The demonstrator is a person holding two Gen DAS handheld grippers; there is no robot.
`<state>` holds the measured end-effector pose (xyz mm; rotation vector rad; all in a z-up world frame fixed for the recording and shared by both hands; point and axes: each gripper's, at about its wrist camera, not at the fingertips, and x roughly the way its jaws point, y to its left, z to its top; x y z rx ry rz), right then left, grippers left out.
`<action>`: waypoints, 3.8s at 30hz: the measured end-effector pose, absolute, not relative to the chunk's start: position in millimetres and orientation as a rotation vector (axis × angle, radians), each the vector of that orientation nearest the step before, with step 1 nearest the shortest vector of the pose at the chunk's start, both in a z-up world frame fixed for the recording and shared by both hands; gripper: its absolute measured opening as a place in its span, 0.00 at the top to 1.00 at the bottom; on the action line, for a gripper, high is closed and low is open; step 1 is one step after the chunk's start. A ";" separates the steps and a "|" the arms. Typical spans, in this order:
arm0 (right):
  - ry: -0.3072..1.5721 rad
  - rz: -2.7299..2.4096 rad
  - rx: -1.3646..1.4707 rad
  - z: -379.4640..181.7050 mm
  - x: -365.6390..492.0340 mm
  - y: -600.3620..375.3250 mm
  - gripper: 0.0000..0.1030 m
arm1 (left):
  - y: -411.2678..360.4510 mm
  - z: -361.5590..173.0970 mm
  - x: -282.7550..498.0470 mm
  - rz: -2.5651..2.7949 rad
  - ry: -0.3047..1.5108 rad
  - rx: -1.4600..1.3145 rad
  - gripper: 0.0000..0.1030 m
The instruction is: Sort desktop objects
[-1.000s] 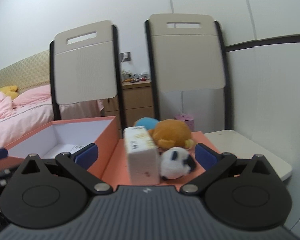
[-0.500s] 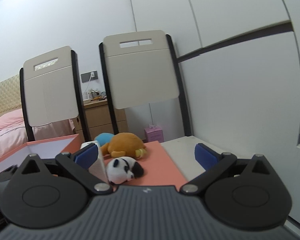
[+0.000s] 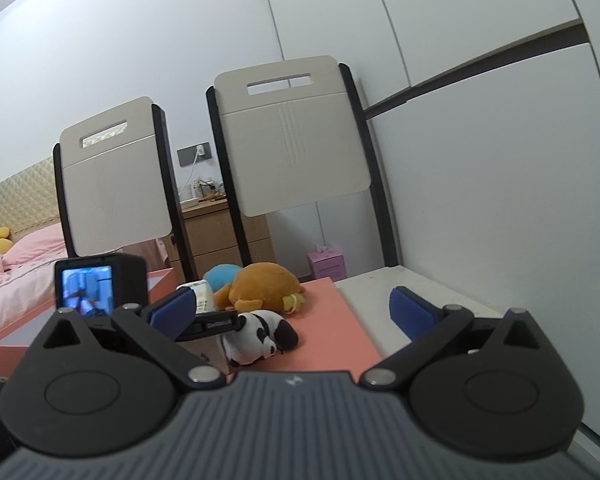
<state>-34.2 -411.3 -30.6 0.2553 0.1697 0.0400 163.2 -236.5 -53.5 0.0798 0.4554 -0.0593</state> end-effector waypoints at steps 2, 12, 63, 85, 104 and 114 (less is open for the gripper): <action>0.173 0.045 0.252 -30.6 -32.8 -408.9 0.00 | -234.5 -50.5 163.9 -0.065 0.465 0.078 0.33; 0.181 0.045 0.248 -29.4 -25.8 -391.6 0.00 | -212.4 -16.1 147.4 -0.163 0.447 0.109 0.44; 0.446 0.435 0.289 -48.5 81.1 -261.9 0.00 | 46.5 -9.5 290.0 0.158 0.752 0.102 0.38; 0.333 0.347 0.185 -40.0 60.7 -257.4 0.00 | 28.1 55.1 150.9 0.073 0.415 -0.035 0.10; 0.221 0.307 0.122 -38.1 47.1 -232.6 0.00 | 18.4 17.1 5.0 0.032 0.244 -0.048 0.00; 0.189 0.292 0.160 -38.8 48.3 -226.5 0.00 | 17.2 16.1 -4.5 -0.002 0.217 -0.069 0.00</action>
